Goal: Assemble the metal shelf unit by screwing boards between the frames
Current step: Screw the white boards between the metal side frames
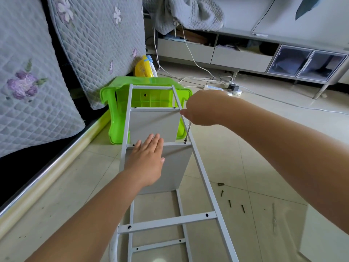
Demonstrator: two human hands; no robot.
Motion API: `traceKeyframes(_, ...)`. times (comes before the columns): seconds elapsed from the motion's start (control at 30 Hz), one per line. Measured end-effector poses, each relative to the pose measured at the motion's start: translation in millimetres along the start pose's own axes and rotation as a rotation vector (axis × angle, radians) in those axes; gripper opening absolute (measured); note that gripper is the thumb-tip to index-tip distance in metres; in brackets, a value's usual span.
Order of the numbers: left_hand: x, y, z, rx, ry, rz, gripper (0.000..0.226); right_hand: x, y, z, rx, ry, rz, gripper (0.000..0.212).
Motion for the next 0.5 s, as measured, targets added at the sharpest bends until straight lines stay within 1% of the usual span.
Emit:
traceKeyframes(0.07,0,0,0,0.002,0.000,0.001,0.056,0,3,3,0.071,-0.022,0.003,0.033)
traceKeyframes(0.17,0,0,0,0.005,0.004,0.001,0.057,-2,-1,8,0.243,-0.084,-0.047,0.015)
traceKeyframes(0.2,0,0,0,0.006,0.006,0.002,0.057,-3,-3,10,0.277,-0.104,-0.053,0.015)
traceKeyframes(0.23,0,0,1,0.008,0.006,0.002,0.057,-3,-4,12,0.282,-0.114,-0.059,0.018)
traceKeyframes(0.33,-1,0,1,0.008,0.001,0.009,0.057,-1,-5,13,0.179,-0.104,-0.093,0.032)
traceKeyframes(0.37,-2,0,1,0.008,-0.002,0.012,0.057,0,-4,12,0.141,-0.091,-0.098,0.033)
traceKeyframes(0.43,-2,1,1,0.004,-0.010,0.016,0.057,0,0,10,0.077,-0.080,-0.078,0.027)
traceKeyframes(0.5,-2,1,0,0.000,-0.014,0.018,0.057,-2,2,7,0.021,-0.075,-0.067,0.029)
Point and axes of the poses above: each hand's wrist, its own x-axis towards the middle knuckle, its own z-axis out of the palm, y = z × x, the point moved 9 cm from there along x, towards the middle knuckle, and after that the axes turned 11 degrees about x, right-handed, at the moved point
